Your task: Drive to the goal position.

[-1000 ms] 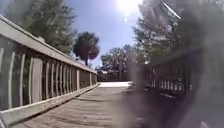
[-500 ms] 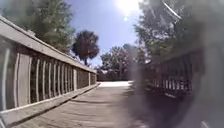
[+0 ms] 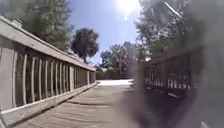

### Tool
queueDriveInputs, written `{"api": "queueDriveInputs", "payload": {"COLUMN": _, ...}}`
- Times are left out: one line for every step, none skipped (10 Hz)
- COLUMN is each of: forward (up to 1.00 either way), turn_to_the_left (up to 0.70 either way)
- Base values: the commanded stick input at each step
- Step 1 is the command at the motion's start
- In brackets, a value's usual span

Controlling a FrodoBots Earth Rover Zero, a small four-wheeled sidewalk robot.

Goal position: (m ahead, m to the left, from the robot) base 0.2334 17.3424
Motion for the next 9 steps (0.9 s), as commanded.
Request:
{"api": "queueDriveInputs", "payload": {"forward": 0.45, "turn_to_the_left": 0.00}}
{"api": "queueDriveInputs", "payload": {"forward": 0.45, "turn_to_the_left": 0.00}}
{"api": "queueDriveInputs", "payload": {"forward": 0.45, "turn_to_the_left": 0.00}}
{"api": "queueDriveInputs", "payload": {"forward": 0.45, "turn_to_the_left": 0.00}}
{"api": "queueDriveInputs", "payload": {"forward": 0.45, "turn_to_the_left": 0.00}}
{"api": "queueDriveInputs", "payload": {"forward": 0.45, "turn_to_the_left": 0.00}}
{"api": "queueDriveInputs", "payload": {"forward": 0.45, "turn_to_the_left": 0.00}}
{"api": "queueDriveInputs", "payload": {"forward": 0.45, "turn_to_the_left": 0.00}}
{"api": "queueDriveInputs", "payload": {"forward": 0.45, "turn_to_the_left": 0.00}}
